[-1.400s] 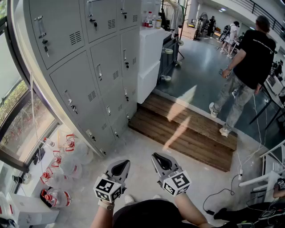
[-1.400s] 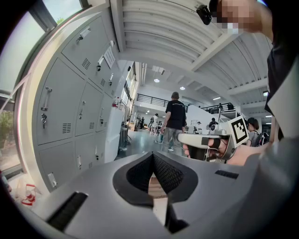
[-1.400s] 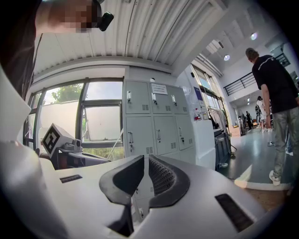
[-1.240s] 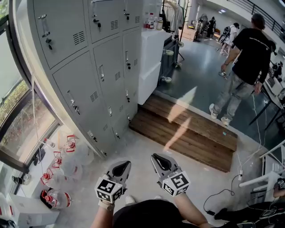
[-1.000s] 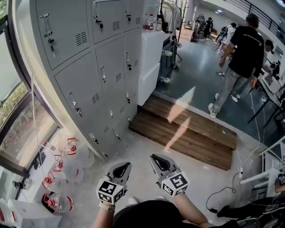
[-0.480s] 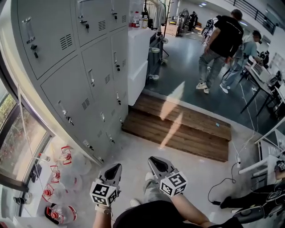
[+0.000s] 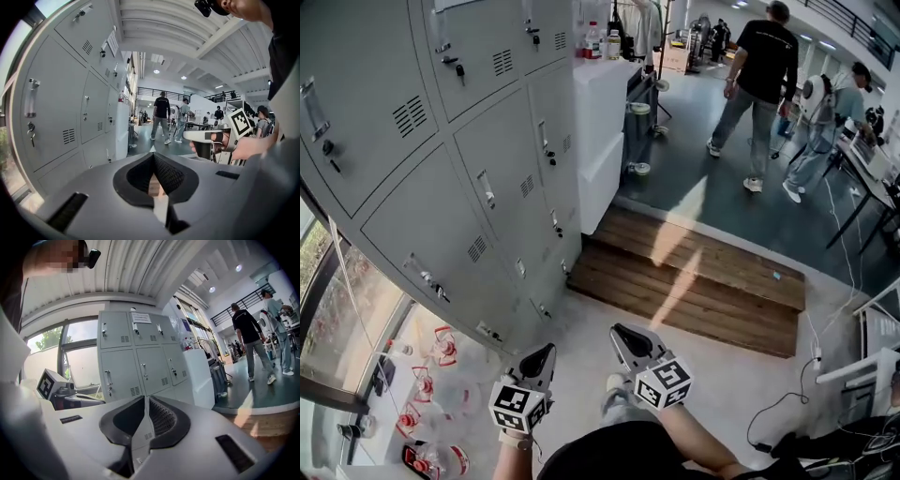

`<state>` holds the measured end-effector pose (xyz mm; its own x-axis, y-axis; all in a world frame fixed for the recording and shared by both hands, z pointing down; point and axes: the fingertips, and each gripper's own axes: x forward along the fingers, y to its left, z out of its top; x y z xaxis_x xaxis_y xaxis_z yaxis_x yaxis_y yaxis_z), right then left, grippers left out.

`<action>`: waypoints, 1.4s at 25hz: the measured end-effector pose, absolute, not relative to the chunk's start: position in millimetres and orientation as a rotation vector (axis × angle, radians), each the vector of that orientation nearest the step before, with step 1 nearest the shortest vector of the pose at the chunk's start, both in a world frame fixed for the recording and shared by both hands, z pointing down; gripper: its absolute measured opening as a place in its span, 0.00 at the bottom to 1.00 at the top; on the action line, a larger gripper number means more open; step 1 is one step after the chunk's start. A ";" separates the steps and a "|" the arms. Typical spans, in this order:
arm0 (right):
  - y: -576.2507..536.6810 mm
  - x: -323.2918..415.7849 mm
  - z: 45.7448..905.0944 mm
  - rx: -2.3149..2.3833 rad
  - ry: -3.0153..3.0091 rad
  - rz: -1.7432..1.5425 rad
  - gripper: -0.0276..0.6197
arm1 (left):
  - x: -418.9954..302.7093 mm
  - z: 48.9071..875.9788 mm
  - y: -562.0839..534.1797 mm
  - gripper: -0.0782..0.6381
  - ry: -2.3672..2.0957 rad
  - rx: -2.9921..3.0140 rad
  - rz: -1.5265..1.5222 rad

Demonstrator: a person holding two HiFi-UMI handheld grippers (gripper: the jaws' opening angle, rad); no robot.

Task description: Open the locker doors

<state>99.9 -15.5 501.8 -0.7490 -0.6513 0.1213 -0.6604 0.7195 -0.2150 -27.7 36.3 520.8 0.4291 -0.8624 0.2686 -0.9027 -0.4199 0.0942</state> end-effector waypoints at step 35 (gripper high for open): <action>-239.6 -110.7 323.9 0.423 -3.257 0.069 0.13 | -181.1 402.3 -146.7 0.13 -2.170 2.170 0.269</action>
